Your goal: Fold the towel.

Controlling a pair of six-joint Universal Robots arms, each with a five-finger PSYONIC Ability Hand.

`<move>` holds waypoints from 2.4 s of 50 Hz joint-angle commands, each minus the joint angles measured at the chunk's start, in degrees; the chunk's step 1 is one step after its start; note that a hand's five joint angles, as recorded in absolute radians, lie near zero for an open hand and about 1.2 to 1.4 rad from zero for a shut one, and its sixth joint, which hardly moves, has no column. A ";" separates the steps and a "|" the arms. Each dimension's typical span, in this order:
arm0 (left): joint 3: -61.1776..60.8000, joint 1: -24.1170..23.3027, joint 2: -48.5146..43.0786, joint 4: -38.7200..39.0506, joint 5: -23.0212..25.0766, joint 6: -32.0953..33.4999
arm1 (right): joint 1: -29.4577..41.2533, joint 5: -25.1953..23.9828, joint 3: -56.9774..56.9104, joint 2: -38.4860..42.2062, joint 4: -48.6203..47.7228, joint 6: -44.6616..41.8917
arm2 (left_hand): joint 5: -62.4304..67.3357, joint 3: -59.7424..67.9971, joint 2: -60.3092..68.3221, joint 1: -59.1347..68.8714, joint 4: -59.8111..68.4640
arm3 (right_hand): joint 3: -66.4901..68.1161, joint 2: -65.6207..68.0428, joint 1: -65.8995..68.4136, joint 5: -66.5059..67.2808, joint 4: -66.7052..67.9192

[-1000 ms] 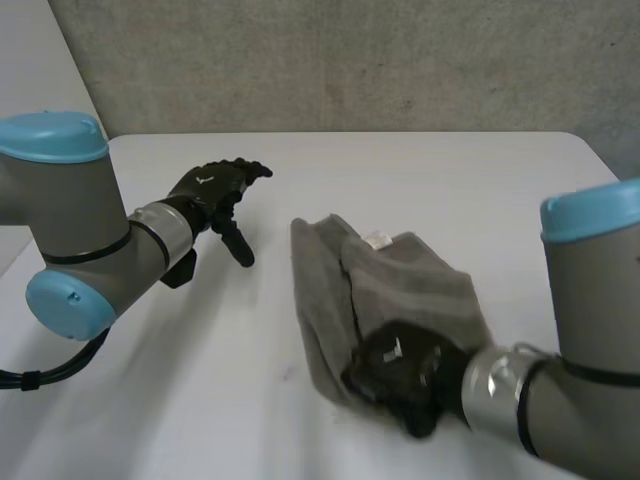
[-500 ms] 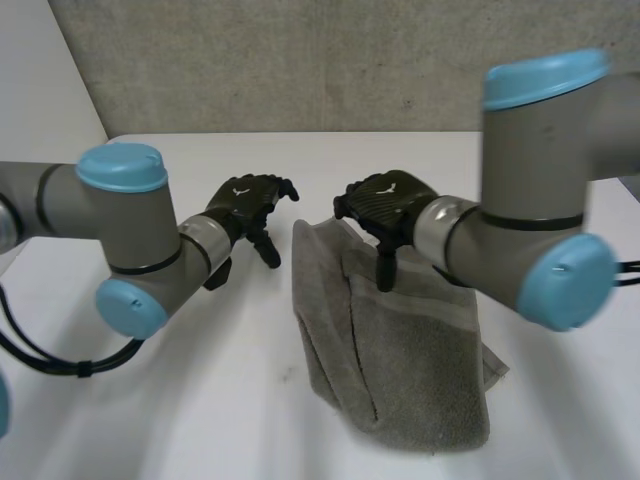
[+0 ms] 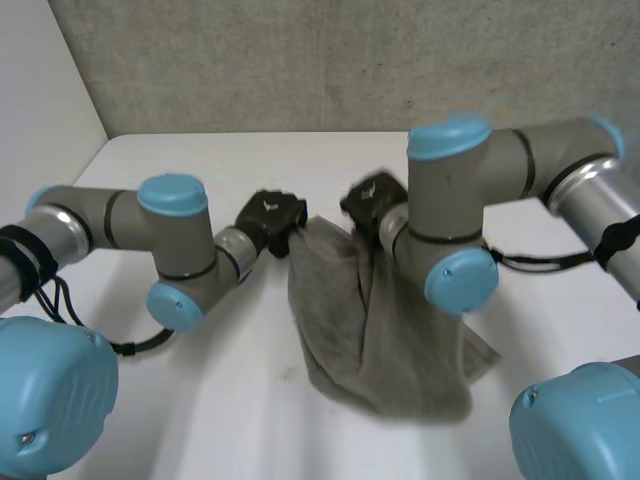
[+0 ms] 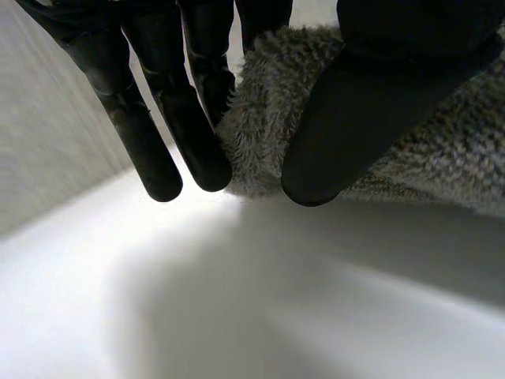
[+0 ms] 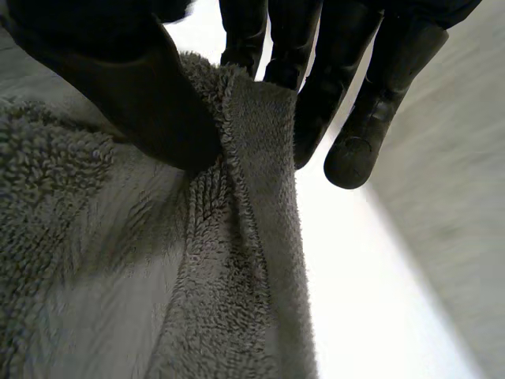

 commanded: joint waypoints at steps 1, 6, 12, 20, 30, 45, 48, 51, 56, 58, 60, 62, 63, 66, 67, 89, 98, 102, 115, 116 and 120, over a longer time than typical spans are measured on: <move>7.73 -0.04 8.77 2.06 -6.80 -3.60 | -1.58 0.73 -12.44 -4.66 -9.16 2.61 | 13.78 12.75 12.79 13.70 12.71 | 3.84 4.21 4.47 5.11 3.13; 9.07 -0.04 17.46 6.01 -14.10 -12.64 | -5.88 2.57 -12.62 -12.92 -19.44 13.34 | 13.78 12.75 12.79 13.70 12.71 | 3.84 4.21 4.47 5.11 3.13; 1.46 -0.22 25.30 5.59 -16.49 -16.45 | -10.01 -3.05 -0.22 -20.92 -20.24 19.23 | 13.78 12.75 12.79 13.70 12.71 | 3.84 4.21 4.47 5.11 3.13; -21.56 -0.39 29.88 0.23 -16.40 -14.96 | -13.88 -15.36 25.70 -24.08 -7.14 4.46 | 13.78 12.75 12.79 13.70 12.71 | 3.84 4.21 4.47 5.11 3.13; -44.72 -4.52 30.59 -1.10 -11.92 -14.25 | -21.08 -15.79 51.87 -26.18 -0.02 -11.01 | 13.78 12.75 12.79 13.70 12.71 | 3.84 4.21 4.47 5.11 3.13; -60.00 -8.92 44.28 -1.89 -11.04 -12.50 | -33.38 -18.25 69.46 -44.81 4.88 -19.33 | 13.78 12.75 12.79 13.70 12.71 | 3.84 4.21 4.47 5.11 3.13; -62.20 -8.92 47.54 -1.80 -11.04 -10.66 | -36.72 -19.40 71.05 -46.75 11.81 -25.39 | 13.78 12.75 12.79 13.70 12.71 | -20.75 -20.37 -20.12 -19.47 -21.46; -63.26 -8.92 48.78 -1.80 -11.04 -9.51 | -39.36 -21.15 70.53 -47.29 17.80 -29.72 | 13.78 12.75 12.79 13.70 12.71 | -66.16 -65.79 -65.53 -64.89 -66.87; -66.42 -8.83 52.20 -1.62 -11.22 -6.09 | -39.46 -28.60 64.49 -47.55 16.16 -21.17 | 13.78 12.75 12.79 13.70 12.71 | -66.16 -65.79 -65.53 -64.89 -66.87; -66.95 -8.74 52.73 -1.54 -11.39 -5.73 | -39.46 -30.91 62.00 -47.46 15.18 -14.52 | 13.78 12.75 12.79 13.70 12.71 | -66.16 -65.79 -65.53 -64.89 -66.87; -67.30 -8.66 53.26 -1.62 -11.48 -5.46 | -39.63 -33.11 59.63 -46.85 13.69 -8.72 | 13.78 12.75 12.79 13.70 12.71 | -66.16 -65.79 -65.53 -64.89 -66.87; -67.57 -8.48 53.70 -1.62 -11.48 -5.46 | -39.37 -35.91 56.22 -43.96 10.63 0.38 | 13.78 12.75 12.79 13.70 12.71 | -66.16 -65.79 -65.53 -64.89 -66.87; -67.66 -8.39 54.40 -1.62 -11.48 -5.46 | -39.37 -35.92 56.20 -43.95 10.61 0.42 | 13.78 12.75 12.79 13.70 12.71 | -66.16 -65.79 -65.53 -64.89 -66.87; -67.66 -8.13 56.68 -1.62 -11.48 -5.46 | -37.44 -35.75 53.21 -40.34 8.50 6.48 | 13.78 12.75 12.79 13.70 12.71 | -66.16 -65.79 -65.53 -64.89 -66.87; -67.48 -7.95 58.00 -1.54 -11.48 -5.46 | -33.96 -35.40 51.13 -38.52 7.72 9.35 | 13.78 12.75 12.79 13.70 12.71 | -66.16 -65.79 -65.53 -64.89 -66.87; -64.76 -1.89 66.01 -0.83 -10.95 -5.38 | -11.42 -23.54 25.38 -10.21 4.80 21.25 | 13.78 12.75 12.79 13.70 12.71 | -6.73 -6.35 -6.10 -5.45 -7.44; -49.64 1.98 58.45 5.06 -10.78 -5.29 | -11.77 -12.04 -6.06 -8.70 2.73 21.16 | 13.78 12.75 12.79 13.70 12.71 | 3.84 4.21 4.47 5.11 3.13; -32.04 1.72 50.57 9.18 -11.30 -5.55 | -11.95 -9.12 -13.85 -10.11 -5.65 22.13 | 13.78 12.75 12.79 13.70 12.71 | 3.84 4.21 4.47 5.11 3.13; -15.80 1.63 41.84 17.71 -17.02 -5.73 | -11.51 -20.60 8.60 -23.28 -12.96 16.26 | 13.78 12.75 12.79 13.70 12.71 | 3.84 4.21 4.47 5.11 3.13; -19.02 1.63 41.58 17.54 -17.54 -5.55 | -11.51 -20.63 8.65 -23.29 -12.94 16.24 | 13.78 12.75 12.79 13.70 12.71 | 3.84 4.21 4.47 5.11 3.13; -28.37 1.72 41.58 17.54 -17.46 -5.29 | -11.42 -24.23 23.81 -24.87 -8.56 6.34 | 13.78 12.75 12.79 13.70 12.71 | 3.84 4.21 4.47 5.11 3.13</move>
